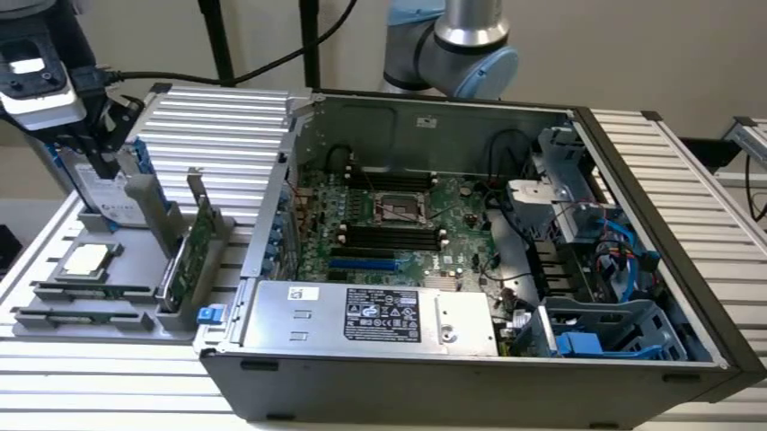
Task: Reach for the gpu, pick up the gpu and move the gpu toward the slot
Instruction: 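Reach for the gpu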
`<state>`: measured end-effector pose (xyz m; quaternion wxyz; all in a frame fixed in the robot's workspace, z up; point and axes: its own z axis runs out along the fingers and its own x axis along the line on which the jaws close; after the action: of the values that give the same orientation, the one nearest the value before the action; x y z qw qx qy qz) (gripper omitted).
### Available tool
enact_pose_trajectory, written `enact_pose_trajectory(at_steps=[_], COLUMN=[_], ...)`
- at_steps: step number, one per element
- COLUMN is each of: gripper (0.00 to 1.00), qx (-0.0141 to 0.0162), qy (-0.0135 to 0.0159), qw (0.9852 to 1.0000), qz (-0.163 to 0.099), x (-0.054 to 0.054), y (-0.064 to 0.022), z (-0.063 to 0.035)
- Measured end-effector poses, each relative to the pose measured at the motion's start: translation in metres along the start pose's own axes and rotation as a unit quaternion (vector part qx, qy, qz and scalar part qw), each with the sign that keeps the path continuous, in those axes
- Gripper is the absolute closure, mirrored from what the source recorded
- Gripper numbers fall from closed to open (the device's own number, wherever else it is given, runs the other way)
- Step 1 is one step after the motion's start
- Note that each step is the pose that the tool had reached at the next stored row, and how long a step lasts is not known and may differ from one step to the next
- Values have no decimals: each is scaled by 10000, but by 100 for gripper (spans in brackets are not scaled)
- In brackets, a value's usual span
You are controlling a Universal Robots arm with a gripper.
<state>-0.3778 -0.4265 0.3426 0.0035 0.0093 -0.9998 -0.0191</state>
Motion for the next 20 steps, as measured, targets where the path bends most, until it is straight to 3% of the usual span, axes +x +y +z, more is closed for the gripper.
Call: enact_pose_trajectory(at_steps=[11,17,20], gripper=[89,89,89], qx=[-1,0,0], qy=[15,14,16], qw=[10000,10000,10000], qz=[1,1,1], x=[-432,-580,-591], y=[-228,-303,-307], z=[-9,-3,-2])
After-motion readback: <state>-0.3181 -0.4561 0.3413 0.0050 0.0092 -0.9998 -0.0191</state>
